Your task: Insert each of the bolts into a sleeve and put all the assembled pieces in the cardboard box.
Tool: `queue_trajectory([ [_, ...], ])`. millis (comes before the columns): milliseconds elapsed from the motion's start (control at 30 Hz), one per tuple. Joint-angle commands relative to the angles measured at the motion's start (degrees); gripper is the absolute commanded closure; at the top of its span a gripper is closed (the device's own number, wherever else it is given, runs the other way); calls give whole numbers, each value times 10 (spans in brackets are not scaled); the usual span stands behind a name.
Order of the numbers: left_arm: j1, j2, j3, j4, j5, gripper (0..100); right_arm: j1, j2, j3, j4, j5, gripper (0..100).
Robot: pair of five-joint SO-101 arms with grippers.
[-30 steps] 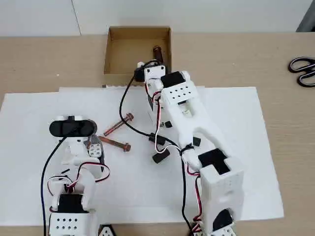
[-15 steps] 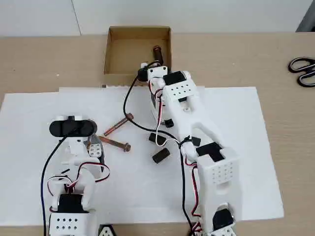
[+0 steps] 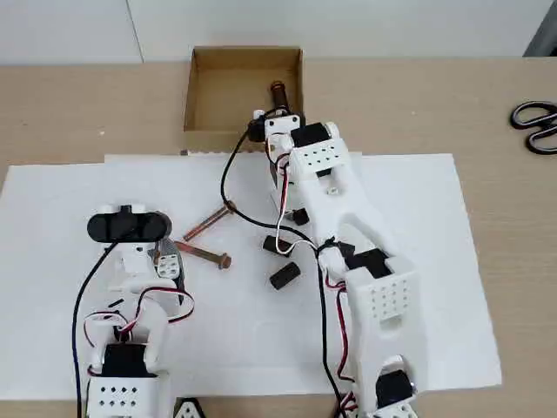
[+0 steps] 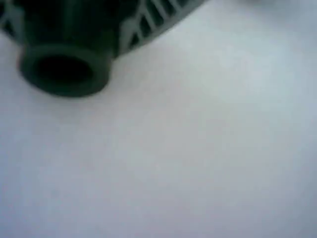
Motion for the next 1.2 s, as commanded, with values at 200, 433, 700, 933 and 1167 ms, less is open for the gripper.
queue_trajectory([
  [200,-5,-4,-15,-11,-53,993,14,-149,-113,106,24,995],
  [433,23,1,-185,120,-69,973,17,-292,6,106,70,996],
  [700,72,146,-352,220,-94,971,62,-453,189,104,69,996],
  [933,72,448,-589,302,-115,972,117,-559,324,101,70,996],
  [1167,74,692,-817,447,-181,972,153,-656,424,101,70,996],
])
